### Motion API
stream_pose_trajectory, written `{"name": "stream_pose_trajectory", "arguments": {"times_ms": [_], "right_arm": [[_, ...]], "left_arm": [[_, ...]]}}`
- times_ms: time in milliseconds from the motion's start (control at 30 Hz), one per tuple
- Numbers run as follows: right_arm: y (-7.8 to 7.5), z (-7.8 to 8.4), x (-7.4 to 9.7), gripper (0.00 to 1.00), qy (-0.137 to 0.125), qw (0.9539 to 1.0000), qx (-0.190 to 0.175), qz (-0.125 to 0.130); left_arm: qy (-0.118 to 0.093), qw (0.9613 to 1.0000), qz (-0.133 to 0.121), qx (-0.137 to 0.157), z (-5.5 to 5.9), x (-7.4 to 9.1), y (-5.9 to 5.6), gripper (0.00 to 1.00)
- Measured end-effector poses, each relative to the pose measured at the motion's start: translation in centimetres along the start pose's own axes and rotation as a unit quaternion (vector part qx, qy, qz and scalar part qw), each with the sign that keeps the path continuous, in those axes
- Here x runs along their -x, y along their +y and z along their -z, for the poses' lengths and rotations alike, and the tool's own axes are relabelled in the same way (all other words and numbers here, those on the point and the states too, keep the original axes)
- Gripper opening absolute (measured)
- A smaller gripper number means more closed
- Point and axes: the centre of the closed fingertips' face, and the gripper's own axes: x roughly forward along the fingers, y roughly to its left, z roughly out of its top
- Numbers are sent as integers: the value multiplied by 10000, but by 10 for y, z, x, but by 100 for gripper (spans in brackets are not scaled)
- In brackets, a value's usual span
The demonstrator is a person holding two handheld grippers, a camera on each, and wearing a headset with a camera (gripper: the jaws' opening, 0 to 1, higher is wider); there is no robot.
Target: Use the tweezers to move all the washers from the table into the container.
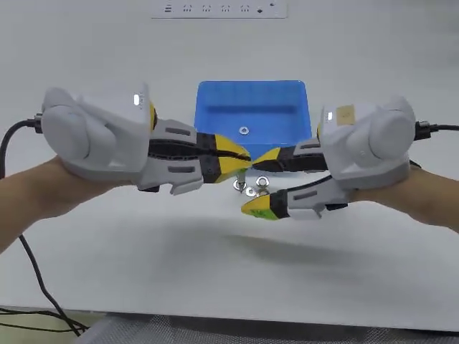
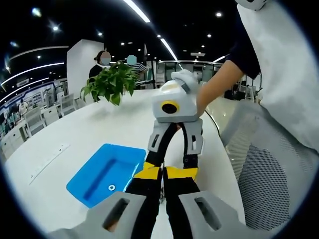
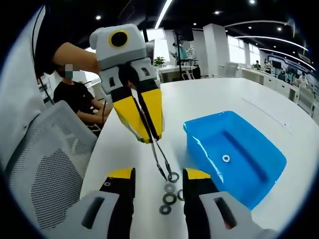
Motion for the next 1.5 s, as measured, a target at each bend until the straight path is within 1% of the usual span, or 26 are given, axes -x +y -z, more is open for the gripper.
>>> {"name": "stream_pose_trajectory", "arguments": {"times_ms": [100,200,400,467,567,733,967,1067,1133,1167,1233,1300,1433,1500], "right_arm": [[-3,-1,-8,29,24,9999,85,-97],[-6,-1,-12,25,33,9997,171,-149],[-6,2,-13,18,100,9993,277,-241],[-7,2,-13,17,108,9993,260,-256],[-5,-1,-14,15,41,9992,278,-287],[-3,-1,-15,12,66,9987,394,-309],[-2,-2,-15,11,86,9981,565,-217],[-1,-2,-14,11,63,9980,606,-180],[-2,-3,-15,10,51,9982,580,-148],[-2,-3,-15,10,39,9983,562,-133],[-1,-4,-15,10,11,9986,502,-139],[-1,-4,-15,10,7,9987,506,-114],[-2,-4,-13,10,25,9988,484,-71],[-1,-5,-12,10,65,9986,524,-61]], "left_arm": [[-18,10000,-18,56,1,1,2,5],[-8,10000,-21,84,1,1,3,5],[-13,9999,0,107,1,0,3,5],[-10,9999,18,104,1,-1,2,5],[5,9999,40,98,1,-1,1,5],[28,9999,30,106,2,0,2,5],[10,9999,-16,118,2,-1,0,5],[-7,9998,-119,181,1,-1,1,5],[-88,9989,-241,388,1,0,3,6],[-139,9981,-353,490,2,2,6,6],[-119,9976,-446,510,3,5,9,6],[-120,9975,-463,512,1,7,8,7],[-212,9973,-484,511,-5,12,5,14],[-250,9967,-544,540,-7,15,5,17]]}}
